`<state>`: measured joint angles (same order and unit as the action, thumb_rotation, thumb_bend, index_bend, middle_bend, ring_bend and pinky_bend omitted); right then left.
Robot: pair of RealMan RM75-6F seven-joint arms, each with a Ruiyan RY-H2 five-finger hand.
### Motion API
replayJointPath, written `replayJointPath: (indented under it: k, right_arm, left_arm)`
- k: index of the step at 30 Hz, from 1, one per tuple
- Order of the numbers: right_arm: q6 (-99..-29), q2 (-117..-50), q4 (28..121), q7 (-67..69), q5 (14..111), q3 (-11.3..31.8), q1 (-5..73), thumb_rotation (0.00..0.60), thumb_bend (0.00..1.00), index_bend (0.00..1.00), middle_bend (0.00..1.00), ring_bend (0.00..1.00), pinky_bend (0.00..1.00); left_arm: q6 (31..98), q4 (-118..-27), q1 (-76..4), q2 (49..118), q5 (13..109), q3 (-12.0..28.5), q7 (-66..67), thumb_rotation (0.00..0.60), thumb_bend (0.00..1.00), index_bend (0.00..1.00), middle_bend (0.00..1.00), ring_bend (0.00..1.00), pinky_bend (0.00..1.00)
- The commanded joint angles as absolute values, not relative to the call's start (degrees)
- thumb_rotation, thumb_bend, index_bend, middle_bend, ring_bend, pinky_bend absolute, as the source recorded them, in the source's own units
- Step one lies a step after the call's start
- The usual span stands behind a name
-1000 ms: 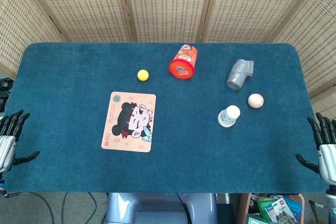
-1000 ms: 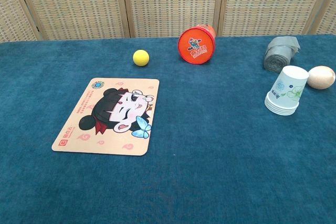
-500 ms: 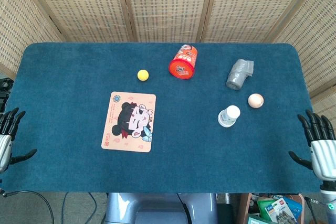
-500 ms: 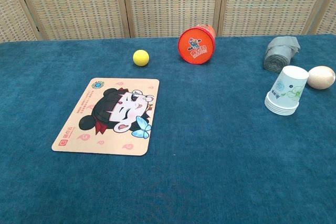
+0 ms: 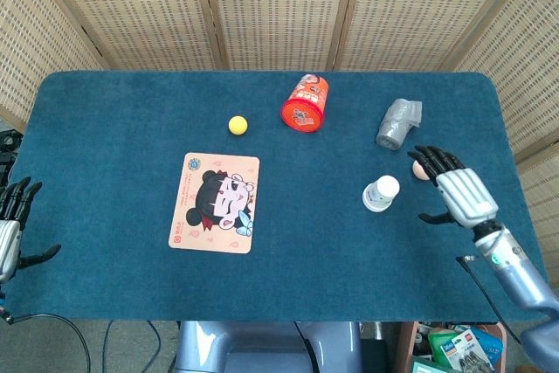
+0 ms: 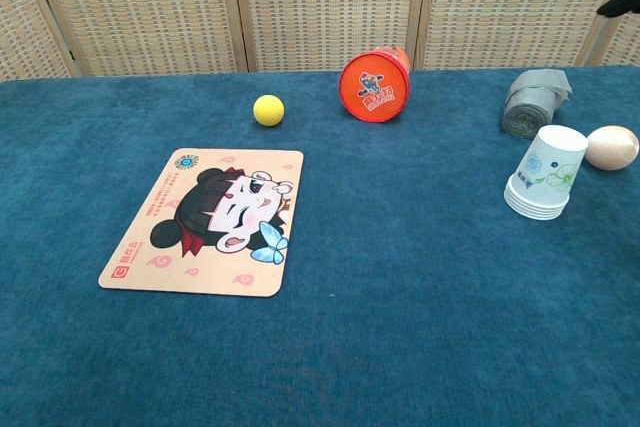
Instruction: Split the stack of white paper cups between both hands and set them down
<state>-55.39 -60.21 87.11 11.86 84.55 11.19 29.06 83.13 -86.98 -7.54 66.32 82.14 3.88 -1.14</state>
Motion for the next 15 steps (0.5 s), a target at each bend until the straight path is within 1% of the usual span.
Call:
replayJointPath:
  k: [1,3,7,11,15]
  right_arm:
    - [-46.72,-63.89,83.56,9.32,77.15,12.91,35.49,0.600,0.02,0.12,0.17,0.06,0.22]
    - [-45.27,-65.54,82.18,7.90,75.45,12.83,36.44,0.600,0.03,0.13,0.18,0.07,0.24]
    - [-43.28,-69.36,78.97,4.78,72.41,12.22,37.96,0.600,0.07,0.15,0.22,0.13,0.30]
    - [-42.45,-71.29,77.46,3.33,71.33,11.23,38.59,0.600,0.10,0.17,0.25,0.17,0.33]
    - [-41.83,-72.77,77.13,4.25,71.68,10.70,39.20,0.600,0.11,0.19,0.27,0.18,0.34]
  left_arm:
    - [82.80,-86.76,-7.65,66.54,81.86,3.95,-0.87,0.600,0.06,0.00,0.00,0.00,0.00]
    - [82.63,-86.64,-7.69,66.64,81.73,3.98,-0.70,0.600,0.06,0.00,0.00,0.00,0.00]
    - [82.19,-86.64,-7.78,66.63,81.26,4.09,-0.16,0.600,0.06,0.00,0.00,0.00,0.00]
    - [82.12,-86.86,-7.74,66.48,80.97,4.27,-0.05,0.600,0.06,0.00,0.00,0.00,0.00]
    - [81.53,-86.72,-7.92,66.59,80.58,4.36,0.13,0.600,0.06,0.00,0.00,0.00,0.00]
